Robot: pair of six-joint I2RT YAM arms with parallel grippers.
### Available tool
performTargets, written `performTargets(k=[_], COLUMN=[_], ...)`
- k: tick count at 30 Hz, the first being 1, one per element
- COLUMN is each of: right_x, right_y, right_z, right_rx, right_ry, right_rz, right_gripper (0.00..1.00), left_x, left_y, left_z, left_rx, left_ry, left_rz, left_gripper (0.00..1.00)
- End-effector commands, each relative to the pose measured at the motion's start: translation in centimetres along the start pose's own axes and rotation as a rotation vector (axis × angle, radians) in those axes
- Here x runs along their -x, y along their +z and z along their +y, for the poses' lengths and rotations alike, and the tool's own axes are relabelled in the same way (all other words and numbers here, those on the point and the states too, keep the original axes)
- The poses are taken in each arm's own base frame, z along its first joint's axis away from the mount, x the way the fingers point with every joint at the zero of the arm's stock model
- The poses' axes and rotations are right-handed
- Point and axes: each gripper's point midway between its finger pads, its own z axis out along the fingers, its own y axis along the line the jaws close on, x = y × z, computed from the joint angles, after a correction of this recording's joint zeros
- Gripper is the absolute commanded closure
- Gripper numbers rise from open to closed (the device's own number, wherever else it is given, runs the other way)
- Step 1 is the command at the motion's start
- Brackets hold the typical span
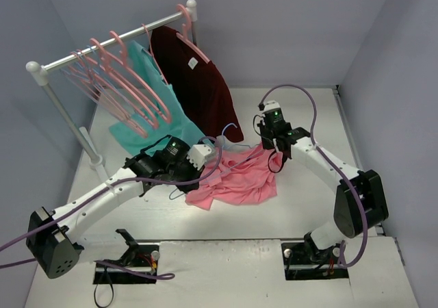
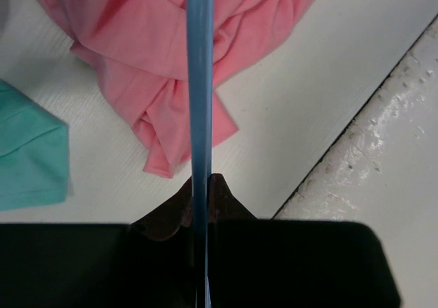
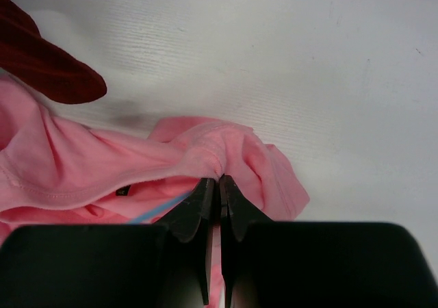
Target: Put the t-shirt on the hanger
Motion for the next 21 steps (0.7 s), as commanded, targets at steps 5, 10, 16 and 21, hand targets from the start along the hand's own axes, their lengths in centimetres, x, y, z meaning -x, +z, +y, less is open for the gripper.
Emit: performTargets(k=[5,10,16,21], right_x=[2.6,2.7,3.6,5.0], right_y=[-2.3,-2.7,-3.6,-5.3], right_z=[0.2,0.2,0.1,0.8], right_rx=[0.034,0.044,0.055,0.122], right_ry=[0.012,-0.004,-0.049,-0.123], right_rz=[-0.082,-0.091,-0.121,-0.176], right_gripper=[1.00,1.00,1.00,0.99], left_x=[4.9,3.9,3.1,4.2], left_y=[-0.1,1.3,2.1,1.7], left_z=[1.1,-0.1,-1.2,-1.4], left_rx=[0.069,-0.027,-0.103,-0.117], left_ry=[0.040,0.067,0.093,0.140], left_rz=[-0.177,-0.127,-0.095,-0.145], left_gripper=[1.00,1.00,1.00,1.00])
